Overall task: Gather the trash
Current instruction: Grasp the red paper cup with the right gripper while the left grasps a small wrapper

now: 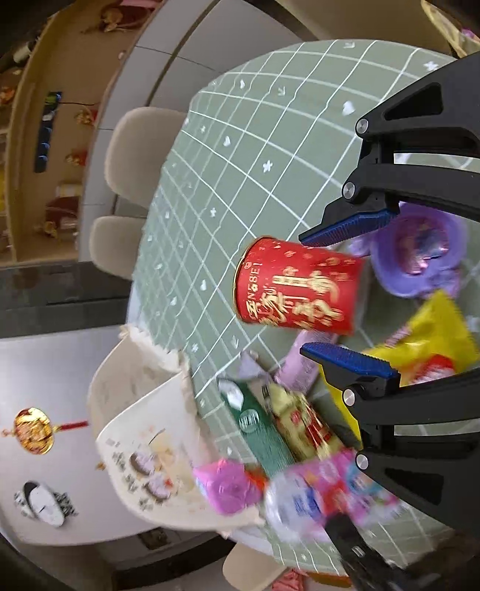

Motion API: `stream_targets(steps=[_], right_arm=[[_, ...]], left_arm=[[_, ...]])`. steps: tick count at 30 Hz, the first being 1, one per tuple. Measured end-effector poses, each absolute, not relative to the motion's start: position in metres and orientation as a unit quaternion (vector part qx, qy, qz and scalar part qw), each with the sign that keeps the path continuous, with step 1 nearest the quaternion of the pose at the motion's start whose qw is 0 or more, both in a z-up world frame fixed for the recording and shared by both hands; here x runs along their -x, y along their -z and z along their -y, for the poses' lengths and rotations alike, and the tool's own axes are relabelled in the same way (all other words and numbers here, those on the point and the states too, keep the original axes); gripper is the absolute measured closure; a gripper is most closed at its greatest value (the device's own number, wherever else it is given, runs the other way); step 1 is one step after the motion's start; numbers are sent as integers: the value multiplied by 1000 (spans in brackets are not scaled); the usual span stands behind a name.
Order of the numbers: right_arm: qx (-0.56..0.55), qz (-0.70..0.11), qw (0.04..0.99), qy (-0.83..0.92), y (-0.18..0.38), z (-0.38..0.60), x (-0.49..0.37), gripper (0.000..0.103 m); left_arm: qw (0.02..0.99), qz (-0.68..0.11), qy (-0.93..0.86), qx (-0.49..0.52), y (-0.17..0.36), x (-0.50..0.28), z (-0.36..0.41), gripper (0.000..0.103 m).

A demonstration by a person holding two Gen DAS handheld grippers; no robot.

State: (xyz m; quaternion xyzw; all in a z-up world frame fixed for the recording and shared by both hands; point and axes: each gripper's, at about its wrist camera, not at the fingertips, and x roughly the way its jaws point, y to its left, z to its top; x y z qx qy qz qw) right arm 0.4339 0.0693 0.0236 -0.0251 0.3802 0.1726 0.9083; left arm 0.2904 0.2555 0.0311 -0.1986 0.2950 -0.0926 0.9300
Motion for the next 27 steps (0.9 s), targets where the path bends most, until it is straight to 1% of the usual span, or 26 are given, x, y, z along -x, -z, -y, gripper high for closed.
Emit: stream_targets(steps=[6, 8, 10, 15, 17, 18, 19, 23, 27], right_arm=[[18, -389, 909, -149, -15, -73, -450, 51], [33, -396, 906, -145, -14, -75, -453, 50], [47, -402, 903, -143, -11, -77, -455, 49], [36, -406, 900, -157, -11, -70, -454, 49], [29, -405, 897, -176, -11, -66, -450, 49], [26, -400, 898, -182, -14, -65, -447, 50], [23, -390, 902, -184, -18, -63, -442, 51], [25, -338, 921, -191, -46, -56, -415, 51], [37, -316, 927, -199, -65, -50, -388, 51]], left_arm=[[926, -302, 90, 206, -28, -294, -261, 100], [924, -309, 90, 206, -25, -295, -260, 96], [923, -313, 91, 203, -23, -296, -257, 81], [925, -316, 85, 194, -20, -298, -256, 80], [923, -322, 89, 193, -18, -300, -256, 84], [921, -326, 93, 192, -17, -301, -255, 92], [921, -328, 96, 189, -17, -302, -254, 96], [923, -325, 104, 176, -19, -300, -248, 99], [921, -325, 113, 183, -18, -298, -249, 101]])
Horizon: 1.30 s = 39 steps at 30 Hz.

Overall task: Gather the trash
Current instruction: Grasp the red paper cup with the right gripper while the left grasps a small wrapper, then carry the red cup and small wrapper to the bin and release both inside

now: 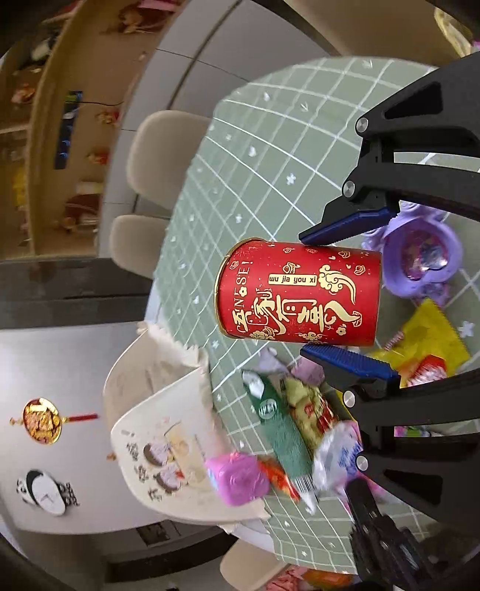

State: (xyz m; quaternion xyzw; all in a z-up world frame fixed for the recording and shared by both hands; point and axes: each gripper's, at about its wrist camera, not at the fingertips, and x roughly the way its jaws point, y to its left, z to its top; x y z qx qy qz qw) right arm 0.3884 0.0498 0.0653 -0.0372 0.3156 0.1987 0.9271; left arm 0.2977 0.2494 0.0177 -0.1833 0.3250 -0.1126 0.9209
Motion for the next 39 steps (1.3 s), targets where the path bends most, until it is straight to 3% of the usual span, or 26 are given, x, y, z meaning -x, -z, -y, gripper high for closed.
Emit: stream_targets(steps=[12, 22, 39], right_arm=[[27, -296, 932, -206, -79, 9, -320, 51], [2, -269, 945, -187, -81, 75, -288, 51], [-51, -246, 967, -48, -54, 281, -216, 51]], left_arm=[[953, -238, 103, 156, -74, -252, -225, 102], [953, -236, 136, 131, -103, -248, -165, 102], [910, -298, 279, 78, -79, -265, 54, 102]])
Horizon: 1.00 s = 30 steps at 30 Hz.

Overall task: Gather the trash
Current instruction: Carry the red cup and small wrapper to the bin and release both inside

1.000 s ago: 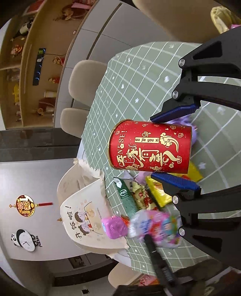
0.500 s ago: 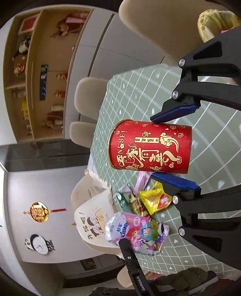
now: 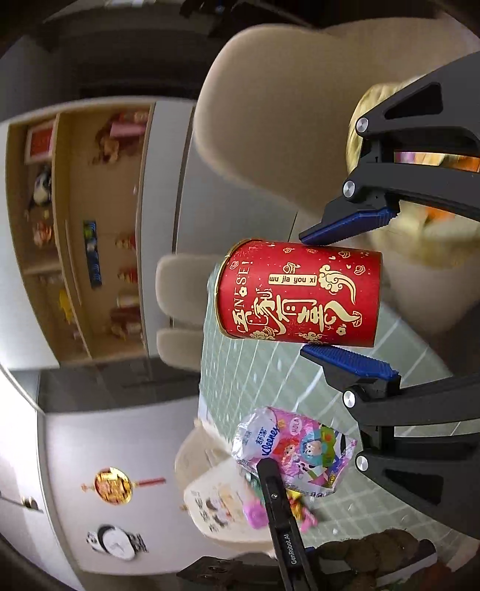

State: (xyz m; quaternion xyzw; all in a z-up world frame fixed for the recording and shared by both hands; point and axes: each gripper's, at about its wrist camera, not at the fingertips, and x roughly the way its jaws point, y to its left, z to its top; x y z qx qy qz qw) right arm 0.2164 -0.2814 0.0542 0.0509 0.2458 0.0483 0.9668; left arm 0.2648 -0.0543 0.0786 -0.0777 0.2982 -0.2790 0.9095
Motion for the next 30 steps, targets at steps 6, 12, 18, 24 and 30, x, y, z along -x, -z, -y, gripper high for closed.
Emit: stream_targets(steps=[6, 12, 18, 24, 30], right_arm=[[-76, -260, 963, -6, -29, 345, -191, 51], [-100, -267, 958, 28, -6, 388, -173, 51], [-134, -274, 952, 41, 14, 420, -169, 51], [-139, -273, 951, 49, 18, 427, -172, 51], [-147, -286, 945, 57, 29, 438, -175, 51]], left_arm=[[885, -324, 330, 60, -52, -262, 139, 102], [858, -358, 366, 46, -22, -260, 201, 102], [832, -395, 385, 51, 6, -269, 237, 102], [813, -431, 387, 65, 29, -282, 262, 102], [801, -447, 392, 69, 45, -294, 282, 102]])
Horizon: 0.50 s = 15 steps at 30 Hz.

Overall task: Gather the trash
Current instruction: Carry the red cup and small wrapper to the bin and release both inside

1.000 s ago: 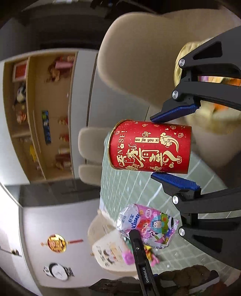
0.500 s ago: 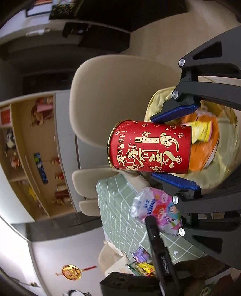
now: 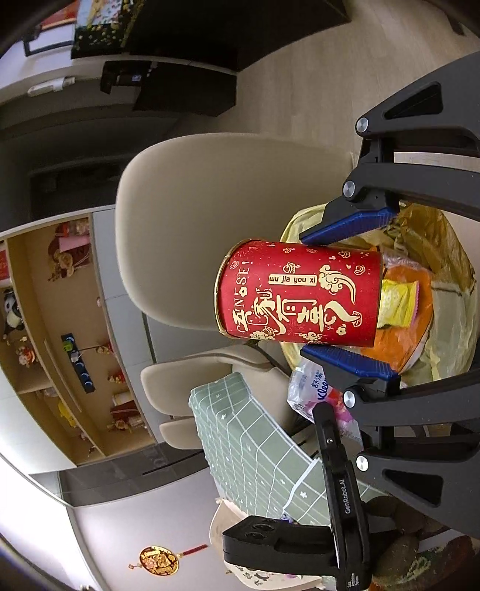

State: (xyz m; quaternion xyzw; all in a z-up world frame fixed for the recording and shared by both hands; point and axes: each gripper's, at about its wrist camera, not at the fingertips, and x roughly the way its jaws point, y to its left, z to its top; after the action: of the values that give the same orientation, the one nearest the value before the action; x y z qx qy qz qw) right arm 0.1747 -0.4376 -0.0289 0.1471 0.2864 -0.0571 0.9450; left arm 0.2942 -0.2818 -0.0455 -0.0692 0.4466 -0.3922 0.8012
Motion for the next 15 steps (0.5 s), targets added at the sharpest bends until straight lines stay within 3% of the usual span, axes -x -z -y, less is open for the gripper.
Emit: stream_targets(steps=[3, 4, 5, 6, 7, 15], right_arm=[[-152, -292, 942, 56, 33, 440, -179, 51], [-153, -294, 942, 56, 35, 439, -180, 51], [-152, -296, 941, 55, 35, 438, -181, 51], [-151, -299, 941, 53, 37, 437, -183, 51], [-151, -301, 940, 51, 39, 436, -185, 51], [-123, -343, 931, 3, 56, 402, -217, 51]], left_arm=[[797, -450, 397, 71, 49, -298, 289, 102], [796, -451, 398, 71, 51, -300, 290, 97], [795, -452, 398, 71, 52, -301, 292, 90], [794, -454, 397, 73, 54, -303, 292, 72], [794, -456, 395, 79, 55, -304, 290, 60], [834, -423, 349, 54, 33, -306, 259, 58]])
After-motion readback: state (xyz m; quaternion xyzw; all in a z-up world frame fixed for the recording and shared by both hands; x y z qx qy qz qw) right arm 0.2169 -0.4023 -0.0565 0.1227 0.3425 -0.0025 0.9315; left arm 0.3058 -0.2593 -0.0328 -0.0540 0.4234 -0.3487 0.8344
